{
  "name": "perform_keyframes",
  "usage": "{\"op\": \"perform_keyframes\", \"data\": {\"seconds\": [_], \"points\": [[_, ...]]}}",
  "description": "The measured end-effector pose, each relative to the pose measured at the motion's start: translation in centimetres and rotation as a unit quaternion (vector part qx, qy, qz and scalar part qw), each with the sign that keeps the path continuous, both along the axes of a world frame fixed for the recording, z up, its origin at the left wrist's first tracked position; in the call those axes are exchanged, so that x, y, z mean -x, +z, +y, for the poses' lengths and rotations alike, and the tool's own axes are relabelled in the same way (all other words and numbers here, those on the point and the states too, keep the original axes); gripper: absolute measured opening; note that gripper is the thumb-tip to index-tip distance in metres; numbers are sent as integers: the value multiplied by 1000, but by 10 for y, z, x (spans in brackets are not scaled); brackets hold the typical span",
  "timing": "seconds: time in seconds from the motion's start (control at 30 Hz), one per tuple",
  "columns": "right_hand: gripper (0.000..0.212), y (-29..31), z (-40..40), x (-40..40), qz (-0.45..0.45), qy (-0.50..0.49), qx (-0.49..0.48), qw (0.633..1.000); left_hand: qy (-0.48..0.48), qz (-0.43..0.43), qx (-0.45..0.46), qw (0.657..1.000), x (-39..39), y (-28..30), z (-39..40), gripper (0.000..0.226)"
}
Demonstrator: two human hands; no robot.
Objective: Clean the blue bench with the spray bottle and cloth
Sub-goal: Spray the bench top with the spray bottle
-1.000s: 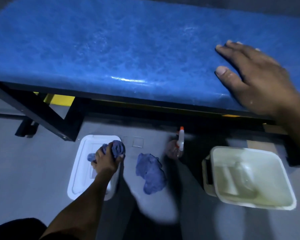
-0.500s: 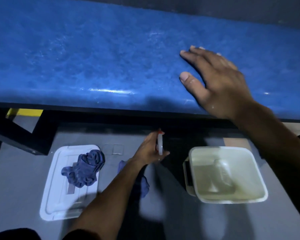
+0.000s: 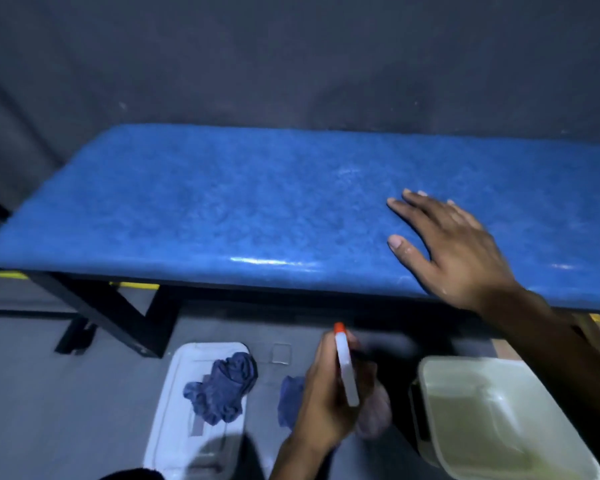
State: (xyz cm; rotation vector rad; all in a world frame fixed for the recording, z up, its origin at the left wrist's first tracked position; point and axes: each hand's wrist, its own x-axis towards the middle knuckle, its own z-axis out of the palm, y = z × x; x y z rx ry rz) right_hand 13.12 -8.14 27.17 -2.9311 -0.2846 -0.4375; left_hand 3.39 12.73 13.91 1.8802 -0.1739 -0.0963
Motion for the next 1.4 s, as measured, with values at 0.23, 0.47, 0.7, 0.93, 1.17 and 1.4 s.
{"op": "perform_keyframes", "data": {"seconds": [0.23,0.47,0.7,0.93,1.17,1.4], "points": [[76,19,12,1,54,-11,19,998,20,-51,39,998,5,146,113,34],[91,30,148,-37,86,68,-4,994,99,-34,-88,991,-55,224,198,29],[82,10,193,-57,50,84,27,995,103,71,-221,967,-105,234,226,46],[81,11,199,-53,60,73,23,995,136,81,-254,954,-119,219,240,60],[80,10,199,-54,50,70,20,996,164,54,-225,959,-126,221,254,51],[79,11,200,-53,46,68,15,997,196,78,-190,959,-124,210,270,49]]}}
